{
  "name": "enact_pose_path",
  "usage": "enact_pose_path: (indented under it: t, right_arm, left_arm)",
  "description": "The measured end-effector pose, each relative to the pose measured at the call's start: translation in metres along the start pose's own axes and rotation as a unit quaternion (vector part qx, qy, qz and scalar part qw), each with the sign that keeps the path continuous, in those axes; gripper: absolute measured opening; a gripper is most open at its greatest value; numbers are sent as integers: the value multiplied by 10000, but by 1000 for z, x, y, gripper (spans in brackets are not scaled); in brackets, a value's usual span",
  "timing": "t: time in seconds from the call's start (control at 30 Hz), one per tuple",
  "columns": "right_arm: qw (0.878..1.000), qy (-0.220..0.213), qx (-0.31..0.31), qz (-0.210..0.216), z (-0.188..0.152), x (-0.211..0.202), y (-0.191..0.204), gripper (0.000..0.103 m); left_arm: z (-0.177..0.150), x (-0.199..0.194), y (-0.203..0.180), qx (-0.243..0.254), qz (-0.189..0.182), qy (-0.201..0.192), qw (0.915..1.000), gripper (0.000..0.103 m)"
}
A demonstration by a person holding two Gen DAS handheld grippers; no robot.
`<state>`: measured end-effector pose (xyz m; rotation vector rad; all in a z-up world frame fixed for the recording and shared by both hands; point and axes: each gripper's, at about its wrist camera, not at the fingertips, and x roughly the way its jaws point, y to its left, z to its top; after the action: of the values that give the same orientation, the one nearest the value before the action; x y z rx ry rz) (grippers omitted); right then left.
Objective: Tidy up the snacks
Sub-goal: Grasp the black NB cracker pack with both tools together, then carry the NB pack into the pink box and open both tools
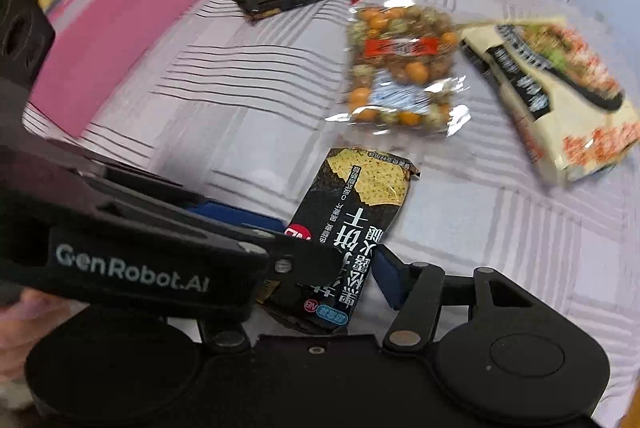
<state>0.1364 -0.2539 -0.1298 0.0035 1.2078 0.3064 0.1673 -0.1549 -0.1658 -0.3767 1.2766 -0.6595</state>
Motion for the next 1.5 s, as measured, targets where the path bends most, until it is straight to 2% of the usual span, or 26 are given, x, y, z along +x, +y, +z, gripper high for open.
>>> enact_pose_path:
  t: [0.13, 0.47, 0.9, 1.0, 1.17, 1.33, 1.5]
  right_arm:
    - [9994, -239, -232, -13, -1, -18, 20, 65]
    - [9947, -863, -547, 58, -18, -60, 68, 63]
    - [9843, -1333, -1155, 25, -20, -106, 145, 63]
    - [9829, -1393, -1203, 37, -13, -110, 160, 63]
    - [9798, -1495, -1323, 73, 7, -115, 188, 63]
    - [9755, -1629, -1477, 37, 39, -115, 208, 63]
    - [9705, -1924, -1430, 258, 74, -107, 224, 63]
  left_arm:
    - [-3, -21, -11, 131, 238, -19, 9996, 39]
    - [-32, -85, -29, 418, 752, -406, 9955, 39]
    - [-67, -178, -22, 377, 760, -1042, 9909, 39]
    - [-68, -199, -13, 274, 694, -1193, 9900, 39]
    - [-66, -229, -6, 378, 884, -1428, 9851, 39]
    - [-43, -254, 13, 359, 903, -1680, 9810, 39]
    - [-17, -283, 35, 377, 971, -1998, 9743, 41]
